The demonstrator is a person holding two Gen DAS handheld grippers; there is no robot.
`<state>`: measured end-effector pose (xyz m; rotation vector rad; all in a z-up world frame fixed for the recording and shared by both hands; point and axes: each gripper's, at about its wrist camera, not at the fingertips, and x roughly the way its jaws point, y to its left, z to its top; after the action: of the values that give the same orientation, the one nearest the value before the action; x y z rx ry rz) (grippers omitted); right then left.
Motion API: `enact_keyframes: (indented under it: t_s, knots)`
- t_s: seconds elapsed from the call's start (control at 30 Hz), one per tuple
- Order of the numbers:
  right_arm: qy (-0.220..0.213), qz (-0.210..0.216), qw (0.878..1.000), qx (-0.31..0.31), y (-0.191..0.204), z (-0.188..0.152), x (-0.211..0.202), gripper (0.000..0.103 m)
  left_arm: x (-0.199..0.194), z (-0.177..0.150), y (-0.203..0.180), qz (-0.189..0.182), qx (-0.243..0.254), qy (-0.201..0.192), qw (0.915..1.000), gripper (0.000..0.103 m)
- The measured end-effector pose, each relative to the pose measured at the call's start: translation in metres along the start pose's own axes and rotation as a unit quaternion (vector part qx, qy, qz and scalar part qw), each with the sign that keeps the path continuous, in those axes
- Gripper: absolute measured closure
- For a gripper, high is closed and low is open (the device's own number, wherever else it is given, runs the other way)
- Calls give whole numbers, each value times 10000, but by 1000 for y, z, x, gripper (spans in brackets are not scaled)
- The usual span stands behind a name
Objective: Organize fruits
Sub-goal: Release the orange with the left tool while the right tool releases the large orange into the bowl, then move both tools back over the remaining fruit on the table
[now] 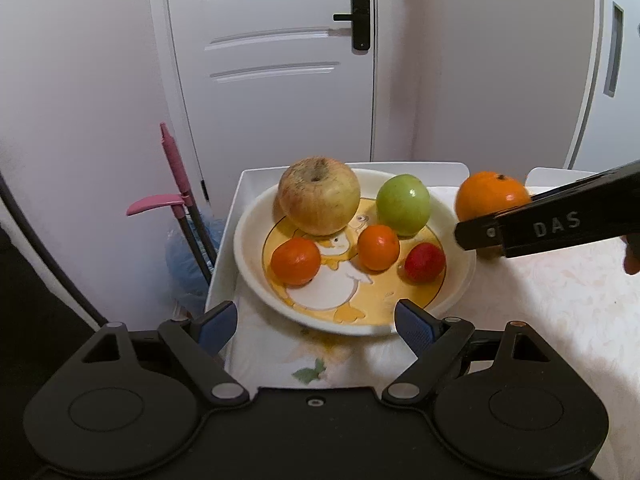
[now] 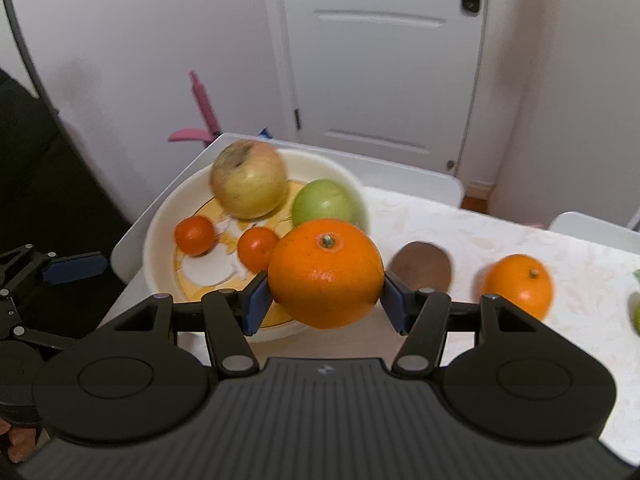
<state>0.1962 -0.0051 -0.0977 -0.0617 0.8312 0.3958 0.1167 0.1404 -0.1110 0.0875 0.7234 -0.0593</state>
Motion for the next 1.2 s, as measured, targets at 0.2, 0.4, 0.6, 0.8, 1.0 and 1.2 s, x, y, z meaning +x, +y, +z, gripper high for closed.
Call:
enact_keyframes:
  t_s: [0.2, 0.4, 0.6, 0.8, 1.0, 1.2]
  knots:
    - [142, 188, 9996, -134, 15, -4, 15, 30, -4, -11, 3, 102, 4, 32, 9999, 14]
    - [133, 338, 9990, -246, 28, -5, 23, 30, -7, -19, 5, 112, 62, 40, 9999, 14]
    - [-210, 333, 9985, -380, 35, -4, 14, 3, -10, -23, 8, 150, 58, 15, 9999, 14]
    - [-259, 135, 9992, -281, 29, -3, 1, 0, -13, -21, 4, 106, 65, -23, 9999, 14]
    - [-314, -25, 9995, -83, 18, -6, -17, 0, -21, -17, -2, 16, 88, -93, 9999, 14]
    - [-466, -257, 9985, 137, 5, -7, -44, 0, -31, -4, -7, -53, 153, -223, 9996, 14]
